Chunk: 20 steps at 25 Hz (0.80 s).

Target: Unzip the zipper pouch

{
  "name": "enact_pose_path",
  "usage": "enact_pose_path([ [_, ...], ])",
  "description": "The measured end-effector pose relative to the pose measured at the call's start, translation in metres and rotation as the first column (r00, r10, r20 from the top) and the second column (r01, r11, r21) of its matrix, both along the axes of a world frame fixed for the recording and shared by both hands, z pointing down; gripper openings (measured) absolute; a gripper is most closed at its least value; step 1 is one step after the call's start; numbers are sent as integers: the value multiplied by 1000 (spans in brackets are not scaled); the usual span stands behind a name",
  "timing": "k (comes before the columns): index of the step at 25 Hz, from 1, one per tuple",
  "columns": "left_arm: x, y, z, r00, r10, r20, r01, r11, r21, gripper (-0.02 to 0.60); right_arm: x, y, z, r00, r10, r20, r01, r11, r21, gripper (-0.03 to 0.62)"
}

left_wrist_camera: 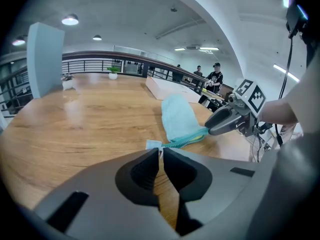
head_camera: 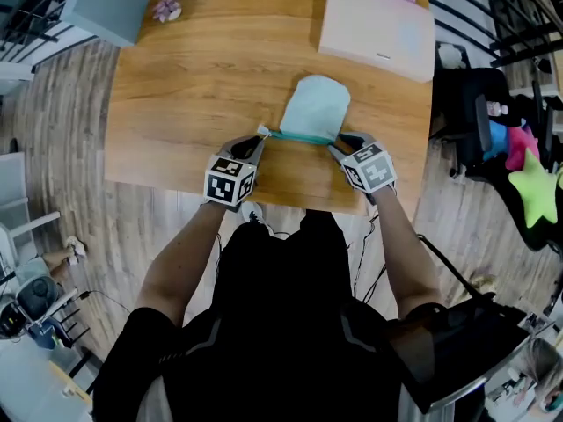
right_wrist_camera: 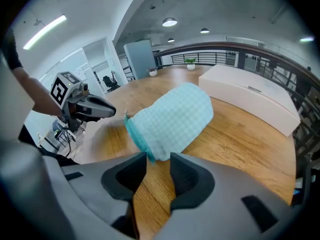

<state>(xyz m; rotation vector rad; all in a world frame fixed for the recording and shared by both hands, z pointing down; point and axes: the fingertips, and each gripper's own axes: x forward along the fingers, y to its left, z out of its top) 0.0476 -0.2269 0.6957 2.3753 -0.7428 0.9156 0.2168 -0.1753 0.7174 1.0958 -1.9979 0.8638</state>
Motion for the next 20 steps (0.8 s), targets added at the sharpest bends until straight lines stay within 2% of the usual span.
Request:
enact_pose_path([
  [6,-22,-16,-58,997,-3,-79,12,993,116,32,9,-6,-55,995,103,-3,-102,991,91,176],
  [11,-44,-34,-129,985,-12,-174,53,970,235,32,8,-15,-131,983,182,37,-185,955,233,175],
  [15,-69,-44,-194,967,-3,-255,91,938,335,32,2,-18,-203,963,250,102,-270,892,363,152],
  [20,-93,-49,-264,948,46,-314,107,885,453,32,-4,-8,-291,938,316,144,-343,784,517,127],
])
